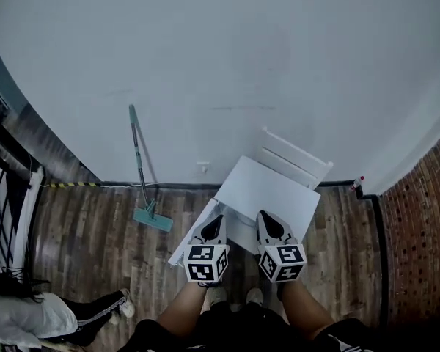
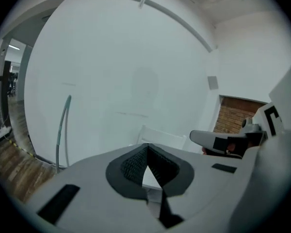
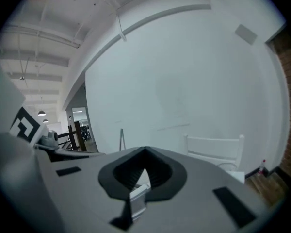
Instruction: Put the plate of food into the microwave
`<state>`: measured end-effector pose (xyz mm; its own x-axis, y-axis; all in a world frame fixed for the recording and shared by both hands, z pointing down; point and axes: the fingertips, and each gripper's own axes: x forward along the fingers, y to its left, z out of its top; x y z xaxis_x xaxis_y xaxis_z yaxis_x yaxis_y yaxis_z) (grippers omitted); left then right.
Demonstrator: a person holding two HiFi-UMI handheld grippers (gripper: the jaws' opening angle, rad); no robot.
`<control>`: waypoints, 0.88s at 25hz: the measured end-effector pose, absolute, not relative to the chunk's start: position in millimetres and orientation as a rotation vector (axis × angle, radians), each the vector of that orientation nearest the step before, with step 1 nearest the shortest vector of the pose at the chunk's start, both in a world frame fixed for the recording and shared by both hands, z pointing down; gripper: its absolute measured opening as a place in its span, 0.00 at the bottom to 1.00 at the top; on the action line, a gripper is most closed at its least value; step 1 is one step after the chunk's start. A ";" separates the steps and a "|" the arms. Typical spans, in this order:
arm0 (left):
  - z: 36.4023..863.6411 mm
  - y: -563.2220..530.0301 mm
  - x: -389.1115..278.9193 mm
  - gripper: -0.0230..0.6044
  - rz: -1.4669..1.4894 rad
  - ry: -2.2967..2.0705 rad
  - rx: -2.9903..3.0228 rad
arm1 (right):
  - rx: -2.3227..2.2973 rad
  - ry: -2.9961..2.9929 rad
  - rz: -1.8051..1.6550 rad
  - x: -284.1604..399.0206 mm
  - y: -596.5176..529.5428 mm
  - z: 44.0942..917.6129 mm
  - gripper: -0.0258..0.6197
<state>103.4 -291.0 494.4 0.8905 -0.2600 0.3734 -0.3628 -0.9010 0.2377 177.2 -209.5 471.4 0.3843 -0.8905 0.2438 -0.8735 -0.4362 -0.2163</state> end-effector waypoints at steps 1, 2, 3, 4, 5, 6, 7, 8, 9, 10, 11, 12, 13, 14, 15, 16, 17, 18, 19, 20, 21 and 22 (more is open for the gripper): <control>480.2 -290.9 102.2 0.03 0.472 -0.461 2.773 | -2.572 1.623 -0.487 178.4 -207.2 460.3 0.06; 468.1 -291.2 101.8 0.03 0.460 -0.461 2.790 | -2.578 1.603 -0.465 181.0 -205.4 450.5 0.06; 457.8 -291.4 102.0 0.03 0.447 -0.463 2.802 | -2.585 1.582 -0.442 184.3 -204.3 441.9 0.06; 449.4 -291.1 102.1 0.03 0.434 -0.470 2.811 | -2.591 1.566 -0.421 186.9 -203.4 434.8 0.06; 442.9 -289.9 101.6 0.03 0.423 -0.482 2.823 | -2.599 1.558 -0.403 188.1 -202.1 429.0 0.06; 438.0 -288.0 101.0 0.03 0.416 -0.499 2.841 | -2.609 1.557 -0.387 188.1 -200.3 424.2 0.06; 433.8 -285.7 101.5 0.03 0.410 -0.512 2.860 | -2.617 1.560 -0.371 187.9 -198.6 419.7 0.06; 429.9 -283.9 103.9 0.03 0.401 -0.513 2.873 | -2.623 1.563 -0.355 188.4 -197.7 414.8 0.06; 425.9 -282.7 107.9 0.03 0.389 -0.501 2.875 | -2.625 1.564 -0.338 189.7 -198.1 409.7 0.06; 421.8 -282.2 112.8 0.03 0.374 -0.480 2.870 | -2.625 1.564 -0.320 191.5 -199.4 404.5 0.06; 417.2 -281.7 117.5 0.03 0.358 -0.458 2.865 | -2.625 1.564 -0.303 193.3 -200.9 399.4 0.06; 412.4 -280.8 121.3 0.03 0.343 -0.439 2.866 | -2.629 1.564 -0.285 194.5 -201.8 394.9 0.06; 407.9 -279.4 123.9 0.03 0.329 -0.426 2.872 | -2.637 1.564 -0.267 194.9 -201.7 391.3 0.06; 404.1 -278.0 125.5 0.03 0.317 -0.415 2.879 | -2.649 1.561 -0.252 194.8 -200.9 389.0 0.06; 401.5 -277.5 126.8 0.03 0.308 -0.406 2.882 | -2.660 1.556 -0.242 194.7 -200.5 387.7 0.06; 399.9 -278.0 128.0 0.03 0.302 -0.397 2.881 | -2.665 1.551 -0.236 194.8 -200.7 387.0 0.06; 399.4 -279.0 128.9 0.03 0.299 -0.388 2.876 | -2.663 1.548 -0.235 194.7 -201.1 386.6 0.06; 399.6 -279.8 129.2 0.03 0.298 -0.381 2.869 | -2.659 1.546 -0.234 194.1 -201.3 386.7 0.06; 400.5 -280.5 128.8 0.03 0.297 -0.376 2.862 | -2.656 1.546 -0.231 193.1 -201.1 386.9 0.06; 401.8 -281.0 127.9 0.03 0.296 -0.375 2.856 | -2.654 1.549 -0.227 191.6 -200.9 387.3 0.06; 403.5 -281.5 126.9 0.03 0.297 -0.376 2.854 | -2.654 1.552 -0.221 189.9 -200.5 388.1 0.06; 405.4 -281.7 125.7 0.03 0.299 -0.379 2.853 | -2.657 1.555 -0.215 188.3 -200.0 389.3 0.06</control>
